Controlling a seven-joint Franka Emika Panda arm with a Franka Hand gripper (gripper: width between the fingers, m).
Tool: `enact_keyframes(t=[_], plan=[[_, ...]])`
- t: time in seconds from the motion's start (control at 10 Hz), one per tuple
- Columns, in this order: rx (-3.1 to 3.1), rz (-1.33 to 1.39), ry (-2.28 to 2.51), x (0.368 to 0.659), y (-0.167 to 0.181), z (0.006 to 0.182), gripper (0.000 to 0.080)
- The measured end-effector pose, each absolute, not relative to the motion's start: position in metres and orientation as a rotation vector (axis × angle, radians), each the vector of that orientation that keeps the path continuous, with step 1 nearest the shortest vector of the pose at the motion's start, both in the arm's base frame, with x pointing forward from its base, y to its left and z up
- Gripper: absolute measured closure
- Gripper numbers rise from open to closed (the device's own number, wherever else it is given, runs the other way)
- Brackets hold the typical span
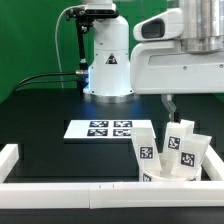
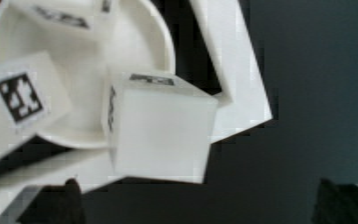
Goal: Assemble stool
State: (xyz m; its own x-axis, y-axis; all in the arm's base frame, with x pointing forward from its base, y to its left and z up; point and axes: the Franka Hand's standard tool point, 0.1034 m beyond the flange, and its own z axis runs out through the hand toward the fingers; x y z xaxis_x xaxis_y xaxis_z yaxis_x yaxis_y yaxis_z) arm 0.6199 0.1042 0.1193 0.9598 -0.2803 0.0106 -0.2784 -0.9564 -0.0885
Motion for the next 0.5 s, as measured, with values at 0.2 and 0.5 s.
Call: enact_keyframes(t=[0.2,0.5], plan=[[-3.049,-0.043,0.262,0.62,0.1,0.119,0.015],[-3.057,-0.036,-0.501,0.622,0.091,0.107,0.015]])
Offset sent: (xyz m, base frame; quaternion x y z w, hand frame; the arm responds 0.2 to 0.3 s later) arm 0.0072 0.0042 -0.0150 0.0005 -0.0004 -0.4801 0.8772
